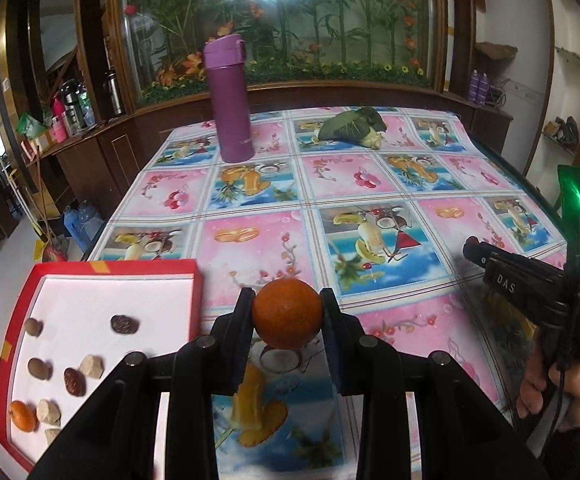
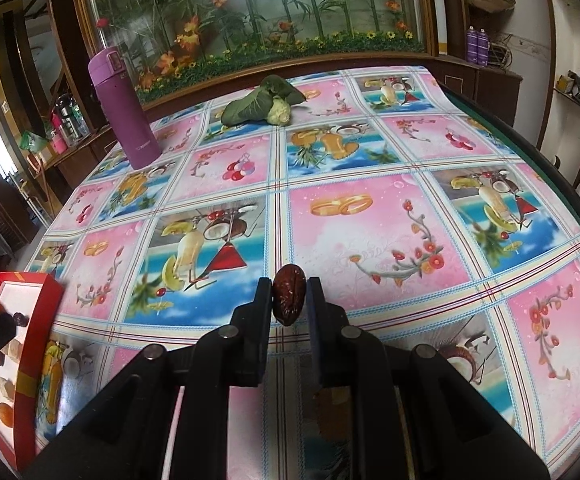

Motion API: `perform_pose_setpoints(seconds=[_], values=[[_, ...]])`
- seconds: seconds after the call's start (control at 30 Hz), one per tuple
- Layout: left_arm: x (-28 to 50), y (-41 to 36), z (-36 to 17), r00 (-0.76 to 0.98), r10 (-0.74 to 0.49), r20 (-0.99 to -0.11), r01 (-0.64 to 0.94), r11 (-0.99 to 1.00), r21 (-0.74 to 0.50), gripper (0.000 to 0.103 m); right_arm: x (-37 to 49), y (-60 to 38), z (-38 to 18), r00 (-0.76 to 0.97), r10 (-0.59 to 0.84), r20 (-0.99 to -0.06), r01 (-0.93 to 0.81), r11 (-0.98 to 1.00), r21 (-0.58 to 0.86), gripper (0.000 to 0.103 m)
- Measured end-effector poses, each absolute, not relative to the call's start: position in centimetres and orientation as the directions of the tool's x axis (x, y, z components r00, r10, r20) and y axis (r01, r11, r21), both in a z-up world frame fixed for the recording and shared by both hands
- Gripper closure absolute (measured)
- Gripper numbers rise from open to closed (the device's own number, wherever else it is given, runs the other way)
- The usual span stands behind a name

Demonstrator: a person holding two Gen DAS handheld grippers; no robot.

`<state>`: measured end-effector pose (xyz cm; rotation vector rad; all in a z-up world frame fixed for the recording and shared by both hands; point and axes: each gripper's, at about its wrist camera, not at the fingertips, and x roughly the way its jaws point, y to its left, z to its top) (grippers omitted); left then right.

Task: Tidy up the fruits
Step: 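Carry the orange and the red date over the red tray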

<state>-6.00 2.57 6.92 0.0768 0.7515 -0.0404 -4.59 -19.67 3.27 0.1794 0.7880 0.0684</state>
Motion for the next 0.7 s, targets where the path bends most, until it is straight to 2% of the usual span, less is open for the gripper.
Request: perform_pose_setpoints(seconds=[0.7], values=[[-10.3,8.3,8.4,0.778,0.047,-0.627,-0.050,0.999,0.012,0.071,-5.7,-20.4,4.0,0.767,0.050,-0.640,0.066,0.986,0.156,0.084]])
